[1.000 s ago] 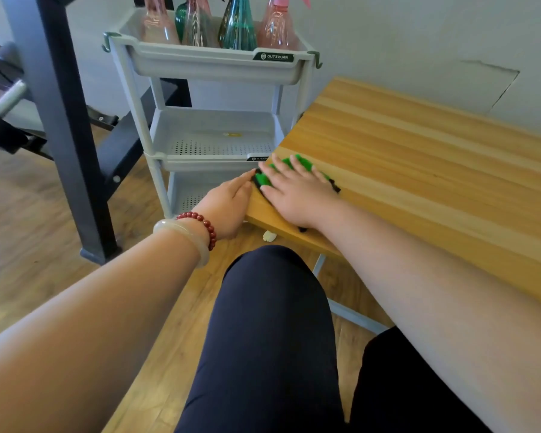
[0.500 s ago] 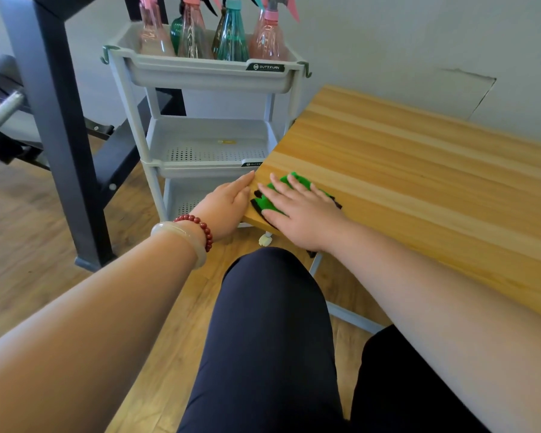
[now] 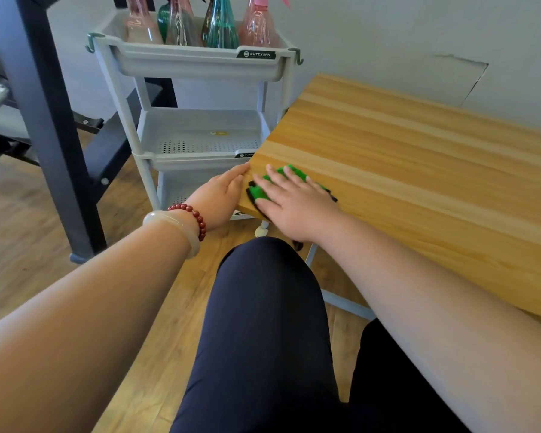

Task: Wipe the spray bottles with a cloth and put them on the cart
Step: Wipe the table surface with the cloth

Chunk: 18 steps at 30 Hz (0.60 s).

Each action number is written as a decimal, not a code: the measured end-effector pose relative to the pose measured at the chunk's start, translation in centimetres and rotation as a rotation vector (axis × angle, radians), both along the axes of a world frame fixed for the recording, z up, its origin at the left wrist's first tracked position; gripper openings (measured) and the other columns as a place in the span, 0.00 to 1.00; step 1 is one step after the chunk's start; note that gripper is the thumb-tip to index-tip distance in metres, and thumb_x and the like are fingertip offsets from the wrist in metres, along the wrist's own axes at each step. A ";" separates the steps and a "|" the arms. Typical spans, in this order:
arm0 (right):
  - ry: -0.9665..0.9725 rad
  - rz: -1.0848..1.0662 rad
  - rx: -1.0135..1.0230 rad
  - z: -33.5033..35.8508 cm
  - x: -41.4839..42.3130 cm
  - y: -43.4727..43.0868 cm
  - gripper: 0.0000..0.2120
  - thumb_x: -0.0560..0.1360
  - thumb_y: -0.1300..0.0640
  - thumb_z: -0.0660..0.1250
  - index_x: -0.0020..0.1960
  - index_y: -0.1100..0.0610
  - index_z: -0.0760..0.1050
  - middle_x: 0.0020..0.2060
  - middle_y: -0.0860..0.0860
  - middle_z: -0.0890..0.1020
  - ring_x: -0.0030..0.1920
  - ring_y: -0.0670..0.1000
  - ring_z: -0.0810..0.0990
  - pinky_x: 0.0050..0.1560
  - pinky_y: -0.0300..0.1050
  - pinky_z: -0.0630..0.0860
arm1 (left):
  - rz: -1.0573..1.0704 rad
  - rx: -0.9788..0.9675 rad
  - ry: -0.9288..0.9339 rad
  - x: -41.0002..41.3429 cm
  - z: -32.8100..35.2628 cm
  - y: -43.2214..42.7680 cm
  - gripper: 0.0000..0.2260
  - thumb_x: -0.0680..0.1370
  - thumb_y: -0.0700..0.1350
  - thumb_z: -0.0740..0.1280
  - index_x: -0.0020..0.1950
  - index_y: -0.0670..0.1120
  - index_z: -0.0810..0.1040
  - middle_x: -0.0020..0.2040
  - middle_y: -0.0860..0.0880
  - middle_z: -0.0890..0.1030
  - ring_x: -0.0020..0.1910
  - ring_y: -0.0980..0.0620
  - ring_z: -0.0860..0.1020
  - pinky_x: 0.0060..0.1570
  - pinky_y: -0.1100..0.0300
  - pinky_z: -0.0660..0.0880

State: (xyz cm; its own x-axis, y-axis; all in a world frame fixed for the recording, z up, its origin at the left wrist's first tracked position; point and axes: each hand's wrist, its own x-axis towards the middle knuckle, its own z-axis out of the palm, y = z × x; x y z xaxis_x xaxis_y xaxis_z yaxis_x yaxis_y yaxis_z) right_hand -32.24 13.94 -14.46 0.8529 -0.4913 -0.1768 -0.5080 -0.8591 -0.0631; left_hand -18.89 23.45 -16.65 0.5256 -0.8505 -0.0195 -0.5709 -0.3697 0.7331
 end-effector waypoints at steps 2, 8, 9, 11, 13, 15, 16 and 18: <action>0.025 -0.103 0.000 0.3 -1.5 -1.8 0.26 0.84 0.40 0.38 0.79 0.42 0.39 0.79 0.47 0.39 0.79 0.53 0.39 0.77 0.56 0.39 | -0.006 0.055 -0.015 0.1 0.1 0.1 0.20 0.87 0.50 0.47 0.80 0.55 0.58 0.71 0.44 0.70 0.51 0.54 0.74 0.49 0.64 0.70; 0.014 -0.178 -0.012 0.0 -2.1 0.2 0.26 0.84 0.41 0.39 0.80 0.43 0.40 0.79 0.46 0.39 0.79 0.54 0.38 0.77 0.57 0.38 | -0.017 0.237 -0.393 -1.0 1.0 -1.1 0.21 0.86 0.51 0.48 0.79 0.52 0.61 0.81 0.48 0.53 0.80 0.43 0.49 0.77 0.44 0.50; 0.000 -0.132 -0.013 -0.1 -2.0 0.9 0.26 0.84 0.42 0.40 0.80 0.43 0.41 0.79 0.45 0.39 0.79 0.53 0.38 0.77 0.56 0.38 | -0.048 0.227 -0.419 -1.5 1.1 -1.7 0.21 0.86 0.50 0.48 0.77 0.49 0.64 0.81 0.47 0.55 0.80 0.44 0.50 0.78 0.45 0.50; -0.013 -0.087 -0.003 0.0 -2.4 1.0 0.26 0.84 0.41 0.40 0.80 0.42 0.42 0.80 0.45 0.40 0.79 0.52 0.38 0.77 0.55 0.39 | -0.086 0.207 -0.433 -2.3 1.0 -2.4 0.20 0.86 0.48 0.49 0.75 0.43 0.67 0.79 0.45 0.61 0.79 0.44 0.55 0.77 0.46 0.53; 0.001 -0.119 0.007 0.3 -4.0 -0.8 0.26 0.83 0.39 0.39 0.80 0.41 0.41 0.79 0.45 0.40 0.79 0.52 0.39 0.77 0.55 0.39 | -0.065 0.190 -0.392 -2.8 1.0 -2.2 0.20 0.86 0.48 0.49 0.75 0.41 0.66 0.77 0.44 0.63 0.78 0.46 0.57 0.77 0.49 0.55; 0.019 -0.251 0.009 0.4 -6.1 -3.2 0.27 0.82 0.37 0.38 0.79 0.41 0.40 0.79 0.46 0.40 0.79 0.53 0.39 0.78 0.56 0.40 | -0.065 0.171 -0.422 -3.2 0.9 -1.7 0.21 0.86 0.49 0.48 0.76 0.43 0.64 0.78 0.47 0.62 0.79 0.47 0.56 0.76 0.50 0.54; 0.025 -0.338 0.005 0.4 -7.0 -4.3 0.27 0.82 0.37 0.38 0.79 0.42 0.40 0.79 0.47 0.40 0.79 0.54 0.40 0.78 0.57 0.41 | -0.062 0.168 -0.456 -3.4 0.9 -1.4 0.21 0.86 0.50 0.48 0.77 0.44 0.64 0.79 0.47 0.61 0.79 0.47 0.55 0.76 0.50 0.53; 0.033 -0.449 -0.005 0.3 -8.0 -4.9 0.28 0.83 0.38 0.38 0.80 0.43 0.39 0.80 0.48 0.40 0.79 0.55 0.39 0.78 0.58 0.41 | -0.064 0.200 -0.525 -3.4 0.6 -1.6 0.21 0.86 0.49 0.48 0.77 0.44 0.63 0.79 0.47 0.61 0.79 0.46 0.54 0.77 0.49 0.49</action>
State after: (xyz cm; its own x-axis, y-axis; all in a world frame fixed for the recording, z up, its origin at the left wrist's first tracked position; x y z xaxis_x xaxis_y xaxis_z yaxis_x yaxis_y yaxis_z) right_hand -40.25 9.02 -14.17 0.5491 -0.8123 -0.1965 -0.8320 -0.5535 -0.0371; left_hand -22.28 21.83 -16.08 0.4554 -0.8878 0.0662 -0.8660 -0.4246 0.2642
